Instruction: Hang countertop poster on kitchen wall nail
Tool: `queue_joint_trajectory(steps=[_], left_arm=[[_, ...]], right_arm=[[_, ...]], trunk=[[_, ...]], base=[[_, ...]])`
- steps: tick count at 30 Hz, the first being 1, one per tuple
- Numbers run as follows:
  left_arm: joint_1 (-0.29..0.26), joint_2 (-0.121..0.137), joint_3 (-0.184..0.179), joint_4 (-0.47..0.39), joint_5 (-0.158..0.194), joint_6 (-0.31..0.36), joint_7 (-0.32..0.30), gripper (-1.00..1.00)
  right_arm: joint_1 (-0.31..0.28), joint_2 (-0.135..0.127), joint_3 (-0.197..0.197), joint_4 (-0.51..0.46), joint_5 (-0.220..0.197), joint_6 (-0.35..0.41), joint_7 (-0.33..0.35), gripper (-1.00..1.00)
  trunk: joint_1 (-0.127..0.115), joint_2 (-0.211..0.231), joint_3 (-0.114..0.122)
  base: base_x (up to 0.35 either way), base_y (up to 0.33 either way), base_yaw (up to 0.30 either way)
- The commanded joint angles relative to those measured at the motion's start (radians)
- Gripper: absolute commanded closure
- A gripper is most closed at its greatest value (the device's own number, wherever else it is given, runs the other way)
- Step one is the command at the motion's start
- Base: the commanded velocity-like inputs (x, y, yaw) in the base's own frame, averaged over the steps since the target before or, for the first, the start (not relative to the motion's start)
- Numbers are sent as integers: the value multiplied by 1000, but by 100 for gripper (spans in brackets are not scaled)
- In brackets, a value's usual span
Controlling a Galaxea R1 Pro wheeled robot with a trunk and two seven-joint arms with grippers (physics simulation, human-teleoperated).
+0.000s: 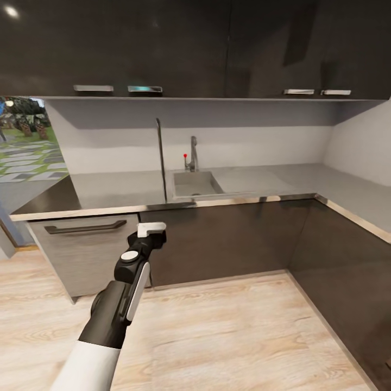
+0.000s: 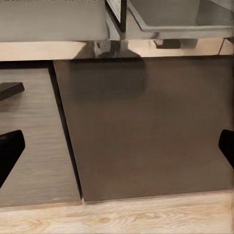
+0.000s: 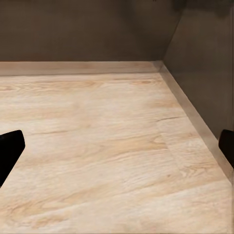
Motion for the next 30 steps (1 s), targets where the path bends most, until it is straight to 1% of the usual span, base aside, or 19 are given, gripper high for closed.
queue_joint_trajectory(steps=[1,10,14,20,24,25,27,29,30], left_arm=[[-1,0,-2,-2,-3,6,4,-100],[-1,0,-2,-21,-3,7,4,-100],[-1,0,-1,-31,-4,7,4,-100],[-1,0,1,-46,-6,7,5,-100],[-1,0,0,-53,-6,8,39,-100],[-1,0,0,-57,-5,8,66,-100],[-1,0,-1,-63,-5,8,93,-100],[-1,0,-2,-85,-3,9,140,-100],[-1,0,-2,-86,-3,9,142,-100]], right_arm=[[0,0,0,0,11,0,-9,-100],[0,0,0,1,12,0,-9,-100],[0,0,1,8,12,0,-9,-100],[0,0,1,28,12,0,-8,-100],[0,0,1,32,12,0,-8,-100],[0,0,1,33,12,0,-7,-100],[0,0,1,34,12,0,-7,-100],[0,1,2,34,12,0,-7,-100],[0,1,2,34,12,0,-7,-100]], trunk=[[0,0,-1],[0,0,-1],[0,0,-1],[0,0,-1],[0,0,-1],[0,0,-1],[0,0,-1],[0,0,-1],[0,0,-1]], base=[[230,-239,0],[205,-209,0],[127,-44,0],[249,45,0],[302,82,0],[266,81,0],[202,63,6],[72,23,108],[24,8,105]])
